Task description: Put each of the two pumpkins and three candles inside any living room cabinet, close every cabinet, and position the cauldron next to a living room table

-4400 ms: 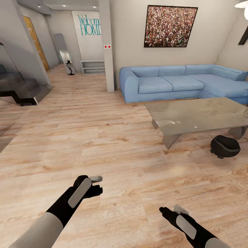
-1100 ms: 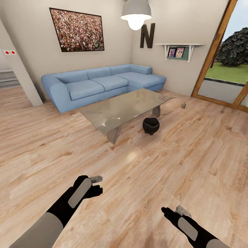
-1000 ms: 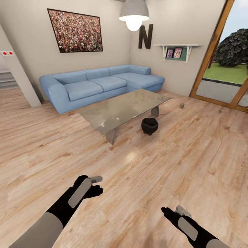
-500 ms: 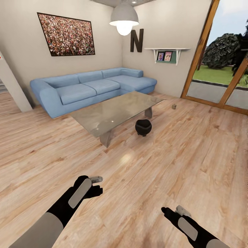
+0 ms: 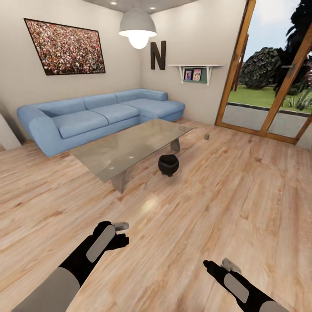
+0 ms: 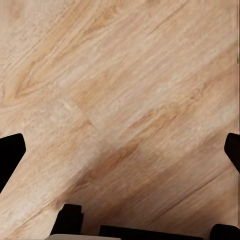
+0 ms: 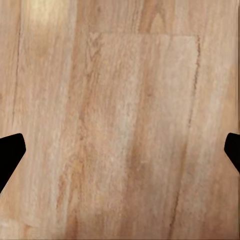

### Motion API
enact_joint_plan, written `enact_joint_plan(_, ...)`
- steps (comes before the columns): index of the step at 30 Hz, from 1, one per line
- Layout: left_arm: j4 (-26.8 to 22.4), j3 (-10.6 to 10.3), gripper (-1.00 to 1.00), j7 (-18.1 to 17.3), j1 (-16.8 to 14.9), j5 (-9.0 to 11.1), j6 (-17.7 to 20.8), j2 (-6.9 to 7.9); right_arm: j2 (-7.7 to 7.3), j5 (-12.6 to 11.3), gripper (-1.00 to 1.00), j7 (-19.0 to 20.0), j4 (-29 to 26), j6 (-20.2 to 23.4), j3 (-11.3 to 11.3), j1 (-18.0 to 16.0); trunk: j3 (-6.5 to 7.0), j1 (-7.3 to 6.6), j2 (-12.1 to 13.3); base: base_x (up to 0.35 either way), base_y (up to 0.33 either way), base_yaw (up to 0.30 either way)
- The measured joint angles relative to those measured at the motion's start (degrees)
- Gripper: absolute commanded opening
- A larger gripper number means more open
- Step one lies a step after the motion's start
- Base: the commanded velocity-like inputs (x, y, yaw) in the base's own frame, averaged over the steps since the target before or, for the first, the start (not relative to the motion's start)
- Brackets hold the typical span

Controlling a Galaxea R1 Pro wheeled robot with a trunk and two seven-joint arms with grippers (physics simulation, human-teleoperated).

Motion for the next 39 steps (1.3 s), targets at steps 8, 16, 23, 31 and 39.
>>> enact_joint_plan(8, 0.1, -0.7, 1.00, 0.1, 0.0, -0.1, 0.0, -0.03, 0.01, 0.2, 1.00, 0.3, 2.9, -1.5, 0.1, 0.0, 0.05, 0.00, 0.0, 0.230, -0.213, -0.007)
enact_joint_plan(16, 0.1, -1.2, 1.00, 0.1, 0.0, 0.0, 0.0, -0.01, -0.01, -0.1, 1.00, 0.0, 3.3, -1.8, 0.0, 0.0, 0.05, 0.00, 0.0, 0.230, -0.221, 0.000)
enact_joint_plan(23, 0.1, -1.2, 1.00, 0.1, 0.0, 0.0, -0.1, -0.01, -0.07, -0.1, 1.00, 0.0, 3.3, -1.9, -0.1, 0.0, 0.22, 0.00, 0.0, 0.230, -0.221, -0.034)
enact_joint_plan(31, 0.3, -1.2, 1.00, 0.2, 0.0, -0.2, -0.1, -0.64, -0.09, -0.1, 1.00, 0.0, 3.3, -2.1, -0.1, 0.0, 0.90, 0.00, 0.0, 0.230, -0.221, -0.101)
enact_joint_plan(39, 0.3, -1.2, 1.00, 0.2, 0.0, -0.2, -0.1, -0.76, -0.06, -0.1, 1.00, 0.0, 3.4, -2.1, -0.1, 0.0, 1.62, 0.00, 0.0, 0.230, -0.221, -0.106)
